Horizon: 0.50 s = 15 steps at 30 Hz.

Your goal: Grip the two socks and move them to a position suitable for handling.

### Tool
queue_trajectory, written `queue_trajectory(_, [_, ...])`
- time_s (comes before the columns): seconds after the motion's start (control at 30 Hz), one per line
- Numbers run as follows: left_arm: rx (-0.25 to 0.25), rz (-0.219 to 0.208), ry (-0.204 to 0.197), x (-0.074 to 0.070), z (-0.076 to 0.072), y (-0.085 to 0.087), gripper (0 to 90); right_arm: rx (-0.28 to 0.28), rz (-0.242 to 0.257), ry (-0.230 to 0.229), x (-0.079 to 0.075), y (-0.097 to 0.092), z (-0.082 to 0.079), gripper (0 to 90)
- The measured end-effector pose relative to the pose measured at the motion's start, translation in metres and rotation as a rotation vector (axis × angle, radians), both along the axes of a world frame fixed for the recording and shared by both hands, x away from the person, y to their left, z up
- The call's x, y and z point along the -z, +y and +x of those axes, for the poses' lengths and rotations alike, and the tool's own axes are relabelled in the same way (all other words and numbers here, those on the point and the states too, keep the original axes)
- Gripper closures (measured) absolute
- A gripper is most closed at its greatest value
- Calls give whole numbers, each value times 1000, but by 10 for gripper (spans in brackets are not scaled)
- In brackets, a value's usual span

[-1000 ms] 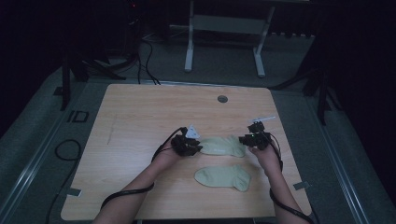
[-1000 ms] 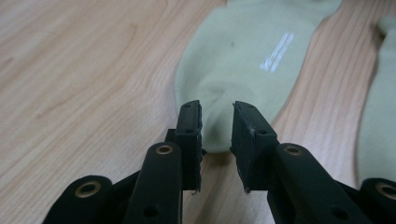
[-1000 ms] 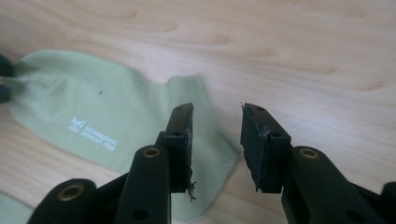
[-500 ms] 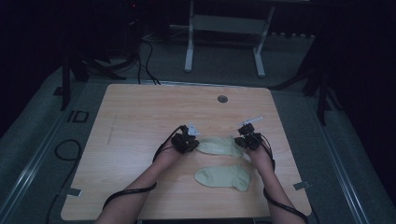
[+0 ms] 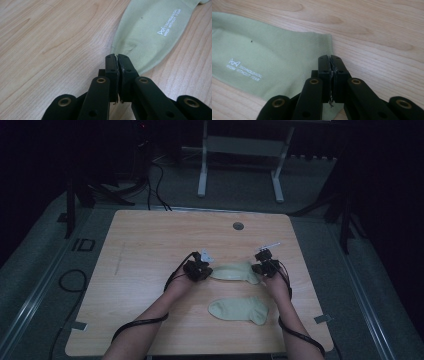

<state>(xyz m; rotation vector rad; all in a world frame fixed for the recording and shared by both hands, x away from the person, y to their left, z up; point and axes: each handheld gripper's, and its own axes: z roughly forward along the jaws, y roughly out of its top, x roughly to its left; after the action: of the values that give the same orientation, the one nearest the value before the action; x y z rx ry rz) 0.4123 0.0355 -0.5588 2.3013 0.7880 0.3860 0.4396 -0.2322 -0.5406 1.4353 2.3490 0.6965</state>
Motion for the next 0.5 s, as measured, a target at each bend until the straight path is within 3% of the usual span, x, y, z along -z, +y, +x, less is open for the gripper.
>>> queue_trajectory(0.23, [3, -21, 19, -1, -1, -2, 858, 6, 1, 6, -1, -1, 2, 838])
queue_trajectory(0.3, [16, -31, 22, -5, -4, -4, 794, 9, 5, 5, -3, 0, 0, 784])
queue_trajectory(0.37, [30, -70, 35, -10, -8, -5, 679, -15, 18, 15, -5, 1, -2, 703])
queue_trajectory(0.43, [31, -79, 43, -15, -11, -5, 575, -47, 16, 16, -7, 2, -5, 600])
queue_trajectory(0.5, [25, -88, 60, -20, -14, -5, 526, -72, 33, 28, -10, 3, -8, 539])
